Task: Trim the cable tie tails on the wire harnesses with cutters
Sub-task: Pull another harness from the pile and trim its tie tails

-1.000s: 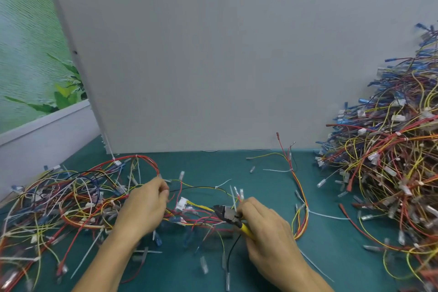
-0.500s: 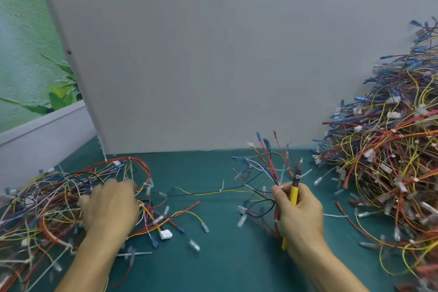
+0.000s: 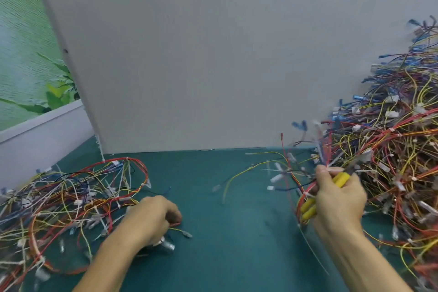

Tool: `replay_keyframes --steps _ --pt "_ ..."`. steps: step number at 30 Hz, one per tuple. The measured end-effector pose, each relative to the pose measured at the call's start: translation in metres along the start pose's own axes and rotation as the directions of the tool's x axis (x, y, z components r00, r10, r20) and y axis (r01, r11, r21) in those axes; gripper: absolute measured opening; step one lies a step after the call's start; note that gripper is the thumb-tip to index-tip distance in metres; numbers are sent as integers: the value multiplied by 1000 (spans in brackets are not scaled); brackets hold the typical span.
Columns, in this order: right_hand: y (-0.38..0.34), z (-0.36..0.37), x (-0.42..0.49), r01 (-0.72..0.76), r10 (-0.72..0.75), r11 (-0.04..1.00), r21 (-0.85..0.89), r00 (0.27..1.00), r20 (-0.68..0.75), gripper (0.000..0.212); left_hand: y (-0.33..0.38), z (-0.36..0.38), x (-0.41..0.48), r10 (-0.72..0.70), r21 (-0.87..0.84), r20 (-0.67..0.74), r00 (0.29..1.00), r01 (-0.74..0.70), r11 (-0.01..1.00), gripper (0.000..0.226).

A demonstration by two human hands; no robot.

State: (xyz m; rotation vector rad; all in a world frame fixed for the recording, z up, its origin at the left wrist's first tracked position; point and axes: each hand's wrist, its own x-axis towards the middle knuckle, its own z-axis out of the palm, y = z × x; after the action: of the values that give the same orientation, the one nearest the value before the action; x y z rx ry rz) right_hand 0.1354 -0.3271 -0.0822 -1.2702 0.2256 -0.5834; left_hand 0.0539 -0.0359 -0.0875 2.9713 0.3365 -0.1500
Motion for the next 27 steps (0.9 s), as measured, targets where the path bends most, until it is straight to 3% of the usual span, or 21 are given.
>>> replay_keyframes --steps 5,8,10,12,15,18,21,23,25,27 --pt "-4 -9 12 -37 37 998 41 999 -4 23 -44 -17 -5 -303 118 142 942 287 951 37" --pt "-5 -8 10 -79 75 993 86 996 52 19 -60 -26 -13 -367 160 252 895 335 928 26" --pt "-8 -7 9 -104 94 988 111 991 97 17 -62 -28 -18 -387 156 246 889 358 920 26" --pt "-11 -7 8 -115 100 987 112 986 131 16 -54 -29 -18 -352 93 184 918 340 936 29" --pt "-18 -5 2 -135 118 987 90 977 180 7 -29 -32 -15 -203 -19 83 976 206 978 13" --pt "-24 -2 -3 -170 145 981 89 961 237 7 -12 -33 -16 -101 -37 115 988 106 994 28" --pt "-30 3 -10 -267 222 957 112 926 304 6 8 -39 -22 42 -101 -67 997 -49 994 15" --pt "-31 7 -16 -337 280 934 121 899 336 4 29 -39 -27 135 -262 -148 980 -170 950 9" --pt "-31 11 -22 -392 329 911 128 878 348 8 51 -29 -29 220 -494 -81 972 -231 838 14" --pt "-31 15 -28 -442 368 885 147 857 360 11 74 -13 -32 276 -723 29 961 -171 670 16"
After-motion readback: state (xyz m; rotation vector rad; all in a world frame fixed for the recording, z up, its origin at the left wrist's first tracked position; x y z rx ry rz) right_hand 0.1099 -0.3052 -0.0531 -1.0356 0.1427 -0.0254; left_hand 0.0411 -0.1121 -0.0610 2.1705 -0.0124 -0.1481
